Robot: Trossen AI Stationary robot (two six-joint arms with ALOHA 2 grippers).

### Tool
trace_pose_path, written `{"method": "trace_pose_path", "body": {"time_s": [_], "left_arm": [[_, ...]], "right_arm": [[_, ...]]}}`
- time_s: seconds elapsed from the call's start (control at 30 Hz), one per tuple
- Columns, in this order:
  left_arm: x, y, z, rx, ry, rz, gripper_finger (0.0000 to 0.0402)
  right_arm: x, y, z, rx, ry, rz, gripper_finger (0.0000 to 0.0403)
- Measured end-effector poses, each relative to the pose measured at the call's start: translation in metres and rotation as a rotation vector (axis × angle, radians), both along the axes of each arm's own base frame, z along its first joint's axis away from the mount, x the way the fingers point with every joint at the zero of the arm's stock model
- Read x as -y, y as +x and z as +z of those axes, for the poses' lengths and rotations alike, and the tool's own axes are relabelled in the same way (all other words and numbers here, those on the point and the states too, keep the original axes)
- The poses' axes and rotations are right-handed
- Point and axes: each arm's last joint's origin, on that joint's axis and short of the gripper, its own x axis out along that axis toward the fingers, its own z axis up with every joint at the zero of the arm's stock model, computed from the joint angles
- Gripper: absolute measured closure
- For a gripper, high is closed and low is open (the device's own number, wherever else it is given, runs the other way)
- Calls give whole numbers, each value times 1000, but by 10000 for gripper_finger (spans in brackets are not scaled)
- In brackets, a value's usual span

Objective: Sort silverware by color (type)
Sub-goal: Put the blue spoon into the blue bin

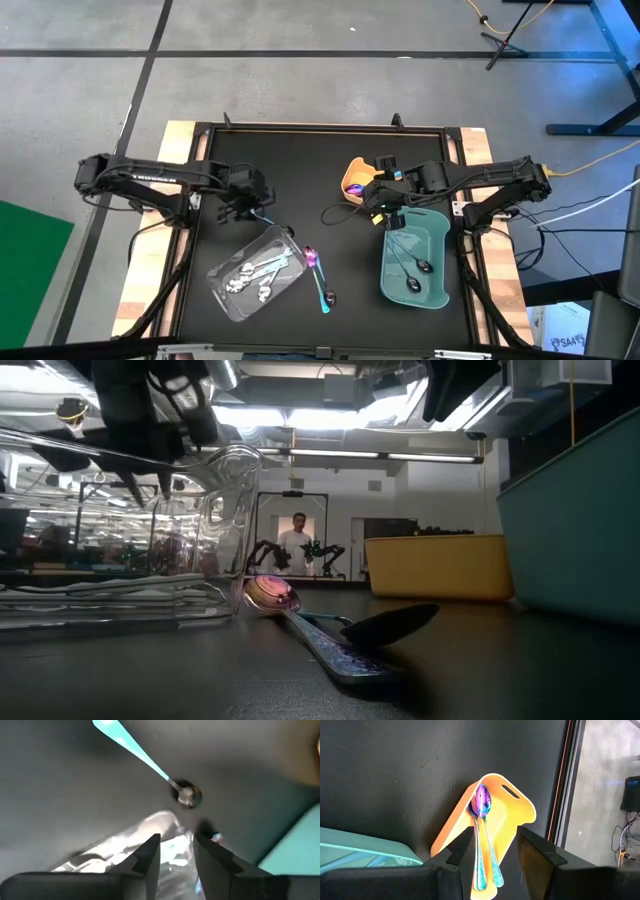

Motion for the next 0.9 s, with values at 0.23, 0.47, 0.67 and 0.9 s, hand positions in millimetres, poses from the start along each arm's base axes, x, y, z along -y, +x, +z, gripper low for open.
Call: {"method": "trace_pose_path", "body": {"time_s": [0.23, 0.47, 0.67, 0.9], "left_arm": [[-10, 10, -17, -78, -39, 6, 292], [-20, 20, -34, -133, -57, 2, 292], [-31, 27, -50, -175, -61, -17, 292], [-35, 34, -66, -216, -150, -21, 292]], "right_arm": [[0, 0, 0, -1, 10, 4, 271], [-2, 0, -1, -10, 76, 26, 271], [-3, 0, -1, -13, 92, 32, 271], [-3, 0, -1, -13, 92, 32, 271]]}}
